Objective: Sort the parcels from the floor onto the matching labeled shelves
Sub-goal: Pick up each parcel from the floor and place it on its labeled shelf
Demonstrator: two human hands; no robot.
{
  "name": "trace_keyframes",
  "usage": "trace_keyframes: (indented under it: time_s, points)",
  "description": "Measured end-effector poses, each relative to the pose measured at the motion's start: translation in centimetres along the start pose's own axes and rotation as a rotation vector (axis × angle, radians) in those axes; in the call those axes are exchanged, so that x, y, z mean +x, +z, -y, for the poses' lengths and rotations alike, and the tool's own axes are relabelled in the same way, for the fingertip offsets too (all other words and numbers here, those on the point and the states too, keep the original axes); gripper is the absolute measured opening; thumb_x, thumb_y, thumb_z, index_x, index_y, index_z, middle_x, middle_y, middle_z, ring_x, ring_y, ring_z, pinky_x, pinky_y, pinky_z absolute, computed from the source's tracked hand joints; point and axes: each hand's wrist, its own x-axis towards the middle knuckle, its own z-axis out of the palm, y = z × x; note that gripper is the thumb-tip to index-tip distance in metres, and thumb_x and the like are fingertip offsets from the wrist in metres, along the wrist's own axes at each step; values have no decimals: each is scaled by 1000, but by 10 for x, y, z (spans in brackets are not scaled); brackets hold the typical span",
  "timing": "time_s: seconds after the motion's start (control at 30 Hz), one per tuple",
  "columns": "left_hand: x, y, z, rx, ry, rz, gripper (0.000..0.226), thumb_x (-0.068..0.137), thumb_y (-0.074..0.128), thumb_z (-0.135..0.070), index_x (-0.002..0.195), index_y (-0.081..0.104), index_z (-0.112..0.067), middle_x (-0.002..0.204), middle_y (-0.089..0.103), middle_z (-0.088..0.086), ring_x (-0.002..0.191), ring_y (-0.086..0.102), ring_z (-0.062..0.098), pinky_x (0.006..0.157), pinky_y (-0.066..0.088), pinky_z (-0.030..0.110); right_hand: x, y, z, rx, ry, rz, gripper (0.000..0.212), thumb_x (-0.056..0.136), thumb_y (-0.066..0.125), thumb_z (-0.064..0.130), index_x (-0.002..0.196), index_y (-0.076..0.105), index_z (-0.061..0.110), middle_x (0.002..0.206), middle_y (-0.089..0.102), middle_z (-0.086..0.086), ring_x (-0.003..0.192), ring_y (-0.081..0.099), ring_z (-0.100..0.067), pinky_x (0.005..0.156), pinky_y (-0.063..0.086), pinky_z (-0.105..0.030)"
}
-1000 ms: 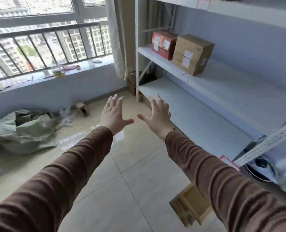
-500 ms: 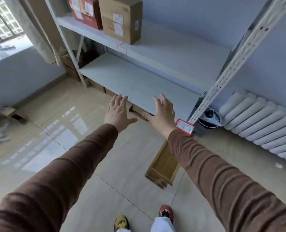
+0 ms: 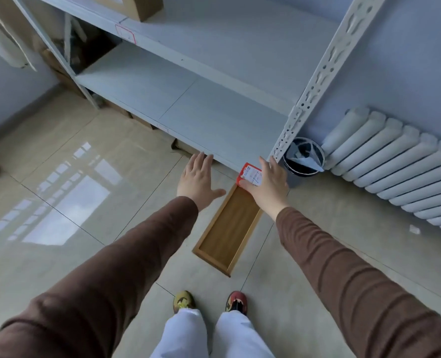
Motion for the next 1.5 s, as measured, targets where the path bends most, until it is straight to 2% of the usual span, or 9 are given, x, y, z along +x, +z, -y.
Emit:
trace_keyframes:
  time_s: [0.17,0.37,0.5,0.8,1.0,1.1,1.27,1.37,1.5]
  points:
    - [50,55,-12,19,-6,92,101,89,73,-49,163,9,-20,172,6,6,159,2,29,128,14,45,42,29,-50,-30,90,2,86,89,68,59,157,28,23,168,20,-8,152,20,-34,117,31,-59]
    - [121,135,-5,-8,-61,134,97,91,70,-49,163,12,-21,172,12,5,158,9,29,127,19,46,98,90,-114,-2,173,33,83,93,67,53,158,25,25,169,18,-12,154,17,-35,120,27,-57]
    - [161,191,-1,-33,-114,162,92,94,67,-47,163,13,-19,171,14,7,158,10,30,127,18,47,132,131,-160,50,210,45,78,94,66,50,156,28,22,160,33,-11,148,28,-33,116,35,-53]
    - [237,310,-6,-234,-288,222,85,98,61,-50,163,15,-20,170,20,6,155,22,32,122,29,52,197,216,-235,320,330,98,78,101,55,45,160,19,10,162,33,-13,149,30,-35,120,34,-51]
    - [260,352,-7,-500,-374,215,74,100,60,-44,159,24,-19,158,43,5,140,48,29,109,47,46,217,239,-248,476,362,140,48,106,49,37,146,38,13,144,54,-9,130,56,-28,98,49,-37]
    - [259,354,-8,-614,-385,196,59,102,60,-37,151,35,-17,143,55,2,125,60,23,97,54,36,216,240,-244,452,362,156,40,109,45,34,142,42,13,141,58,-7,126,58,-28,87,43,-30]
    - [236,323,0,-700,-406,141,56,102,59,-36,148,35,-17,130,58,0,104,60,14,74,50,18,203,222,-208,498,314,85,44,109,46,31,150,39,16,143,57,-4,128,59,-24,92,47,-30]
    - [210,270,4,-771,-454,36,52,101,61,-32,145,38,-16,123,58,-3,104,59,14,71,48,17,187,191,-163,528,228,103,44,109,46,30,150,38,20,144,58,-1,131,58,-20,97,49,-31]
    - [175,172,11,-863,-480,-108,47,101,62,-30,141,42,-17,121,59,-4,108,61,15,84,51,26,168,137,-86,577,60,140,50,108,48,34,155,33,23,145,56,-2,132,57,-17,100,51,-32]
